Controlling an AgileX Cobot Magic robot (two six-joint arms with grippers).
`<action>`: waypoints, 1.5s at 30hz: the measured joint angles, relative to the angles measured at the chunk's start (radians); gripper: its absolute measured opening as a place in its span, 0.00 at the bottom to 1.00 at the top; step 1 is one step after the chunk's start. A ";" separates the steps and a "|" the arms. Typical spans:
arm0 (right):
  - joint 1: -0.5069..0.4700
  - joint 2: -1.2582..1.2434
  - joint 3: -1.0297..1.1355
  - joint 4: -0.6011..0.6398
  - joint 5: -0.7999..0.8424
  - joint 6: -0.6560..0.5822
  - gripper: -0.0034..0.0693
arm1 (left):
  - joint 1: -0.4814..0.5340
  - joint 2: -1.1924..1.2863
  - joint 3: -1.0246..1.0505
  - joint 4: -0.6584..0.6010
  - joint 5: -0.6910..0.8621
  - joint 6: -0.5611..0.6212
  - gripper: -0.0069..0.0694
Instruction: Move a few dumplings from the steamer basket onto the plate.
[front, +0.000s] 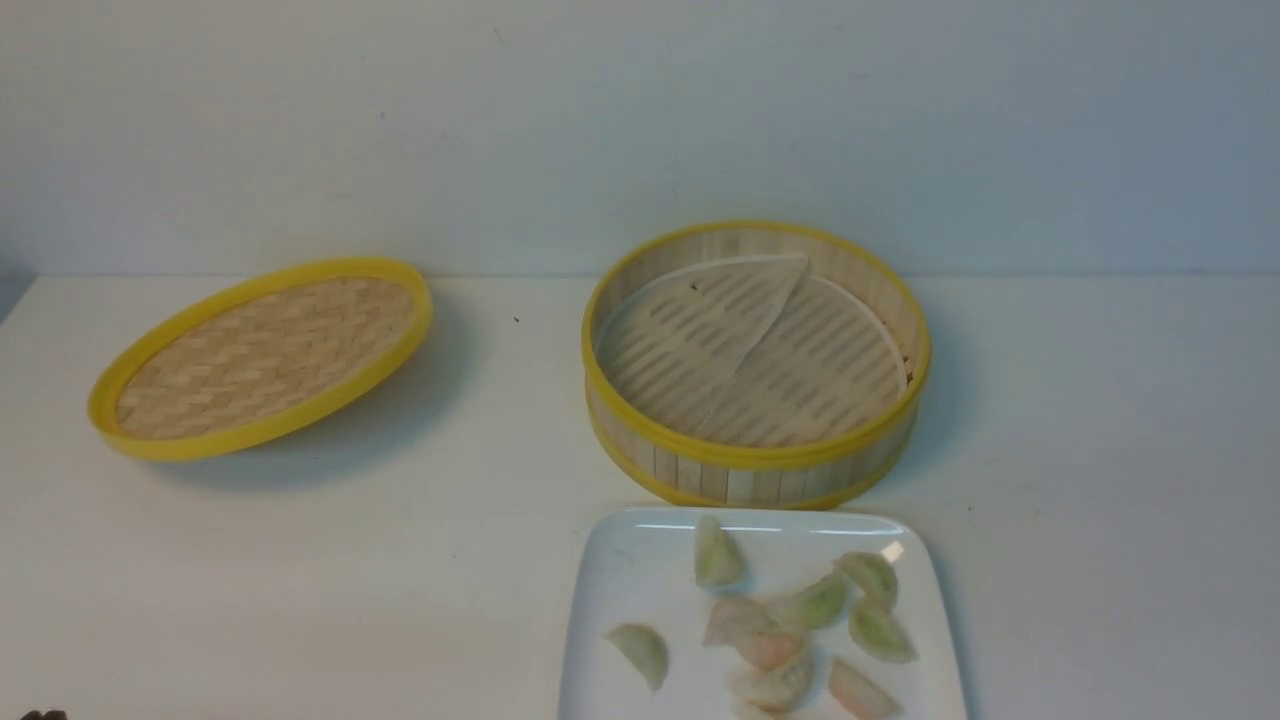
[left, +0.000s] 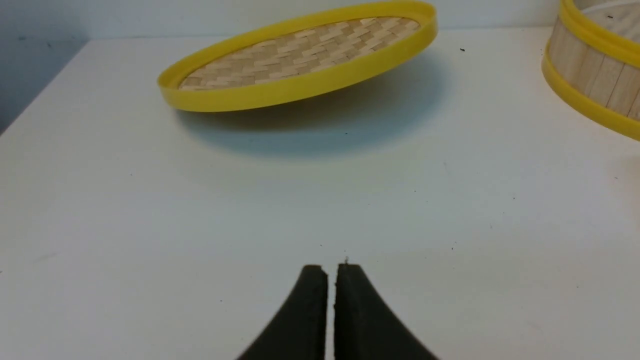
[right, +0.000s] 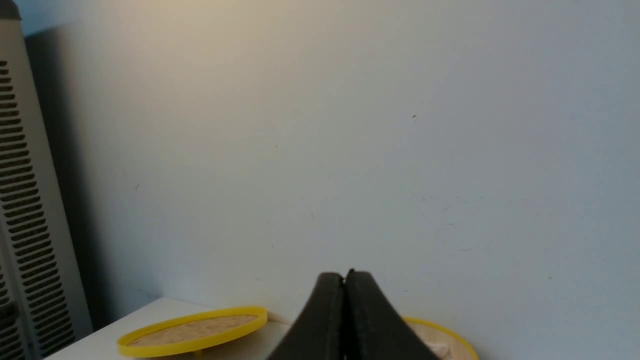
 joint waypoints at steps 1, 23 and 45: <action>0.000 0.000 0.000 0.000 0.000 0.000 0.03 | 0.000 0.000 0.000 0.000 0.000 0.000 0.10; 0.000 0.000 0.059 0.066 -0.097 -0.038 0.03 | 0.000 0.000 0.000 0.000 0.000 -0.003 0.10; -0.431 0.002 0.592 0.100 -0.383 -0.076 0.03 | 0.000 0.000 0.000 0.000 0.000 -0.002 0.10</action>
